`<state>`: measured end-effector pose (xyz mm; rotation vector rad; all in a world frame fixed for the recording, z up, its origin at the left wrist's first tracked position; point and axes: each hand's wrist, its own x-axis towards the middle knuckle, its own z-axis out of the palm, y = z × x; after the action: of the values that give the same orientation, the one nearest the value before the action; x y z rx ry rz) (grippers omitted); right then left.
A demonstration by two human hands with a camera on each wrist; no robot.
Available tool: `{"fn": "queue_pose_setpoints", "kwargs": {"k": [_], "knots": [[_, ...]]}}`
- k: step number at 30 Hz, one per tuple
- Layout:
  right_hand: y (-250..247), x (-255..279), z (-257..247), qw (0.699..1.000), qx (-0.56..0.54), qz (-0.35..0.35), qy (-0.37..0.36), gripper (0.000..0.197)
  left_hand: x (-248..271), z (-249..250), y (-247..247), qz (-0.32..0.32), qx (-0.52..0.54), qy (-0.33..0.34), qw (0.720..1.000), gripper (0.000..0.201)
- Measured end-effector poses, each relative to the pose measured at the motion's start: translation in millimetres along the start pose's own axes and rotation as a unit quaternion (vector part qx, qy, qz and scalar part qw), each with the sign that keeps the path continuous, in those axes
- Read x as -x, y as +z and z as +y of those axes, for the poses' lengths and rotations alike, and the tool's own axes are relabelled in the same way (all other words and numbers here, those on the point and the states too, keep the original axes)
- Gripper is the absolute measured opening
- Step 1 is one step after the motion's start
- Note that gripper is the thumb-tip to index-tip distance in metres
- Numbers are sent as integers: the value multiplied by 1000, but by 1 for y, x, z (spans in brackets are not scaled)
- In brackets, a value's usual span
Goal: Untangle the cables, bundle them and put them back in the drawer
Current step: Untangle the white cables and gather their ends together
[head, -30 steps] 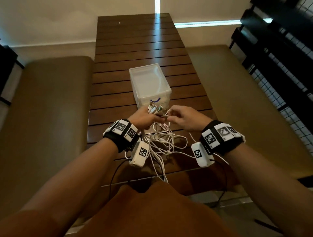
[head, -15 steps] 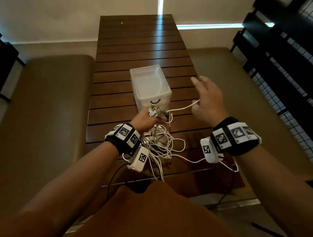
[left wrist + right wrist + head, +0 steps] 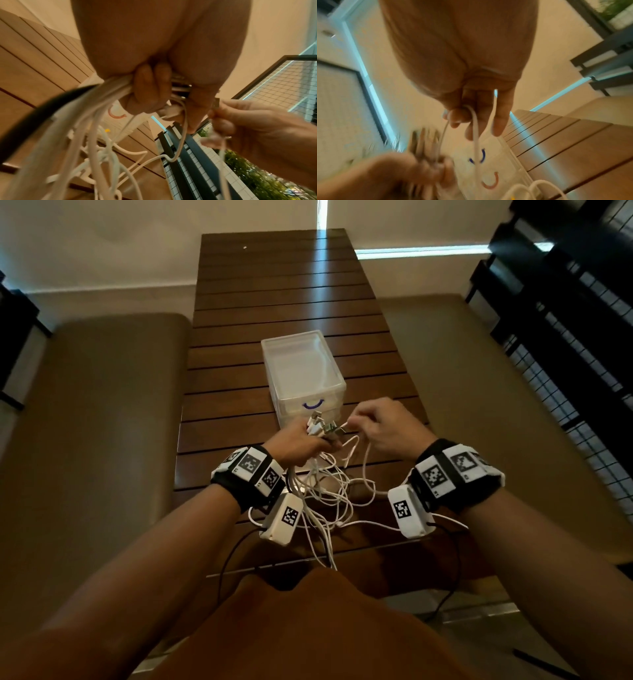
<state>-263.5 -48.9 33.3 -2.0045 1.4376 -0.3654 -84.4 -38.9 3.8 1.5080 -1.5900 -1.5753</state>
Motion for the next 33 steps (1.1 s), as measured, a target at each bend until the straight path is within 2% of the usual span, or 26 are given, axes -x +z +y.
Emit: {"fn": "queue_pose_setpoints", "kwargs": {"k": [2, 4, 6, 7, 9, 11, 13, 15, 18, 22, 24, 25, 27, 29, 31, 33], "knots": [[-7, -1, 4, 997, -43, 70, -5, 24, 1, -3, -4, 2, -4, -21, 1000, 11], [-21, -1, 13, 980, -114, 163, 0, 23, 3, -9, -7, 1, -33, -29, 999, 14], [-39, 1, 25, 970, -147, 194, 26, 25, 4, -20, -11, 23, -34, -33, 999, 12], [-45, 4, 32, 975, -139, 169, 50, 27, 4, -24, -12, 45, -16, -36, 998, 13], [-36, 15, 49, 987, -100, 58, 113, 30, 0, -30, -12, 106, 15, -25, 994, 16], [-4, 30, 72, 981, -80, -62, 163, 30, -4, -26, -5, 145, 17, 18, 989, 14], [37, 48, 91, 966, -72, -151, 197, 28, -4, -13, 6, 146, 34, 78, 986, 10], [70, 63, 102, 955, -78, -187, 216, 27, -3, 0, 15, 127, 72, 109, 983, 14], [88, 79, 111, 958, -51, -176, 219, 29, -2, 19, 26, 46, 159, 87, 982, 23], [88, 111, 139, 922, -118, -212, 301, 30, -16, 29, 42, -45, 179, 89, 979, 29], [80, 136, 148, 910, -137, -182, 346, 33, -20, 39, 57, -81, 187, 92, 975, 31], [77, 151, 157, 909, -143, -137, 366, 34, -21, 46, 65, -102, 197, 92, 971, 32], [72, 184, 178, 896, -134, 9, 422, 35, -22, 60, 82, -140, 209, 85, 964, 33], [73, 219, 200, 845, -147, 172, 485, 40, -24, 71, 98, -187, 200, 77, 959, 33], [80, 248, 213, 811, -158, 223, 518, 39, -26, 81, 117, -242, 179, 66, 951, 30], [89, 268, 219, 797, -183, 219, 532, 36, -26, 89, 139, -288, 148, 53, 945, 27]]}}
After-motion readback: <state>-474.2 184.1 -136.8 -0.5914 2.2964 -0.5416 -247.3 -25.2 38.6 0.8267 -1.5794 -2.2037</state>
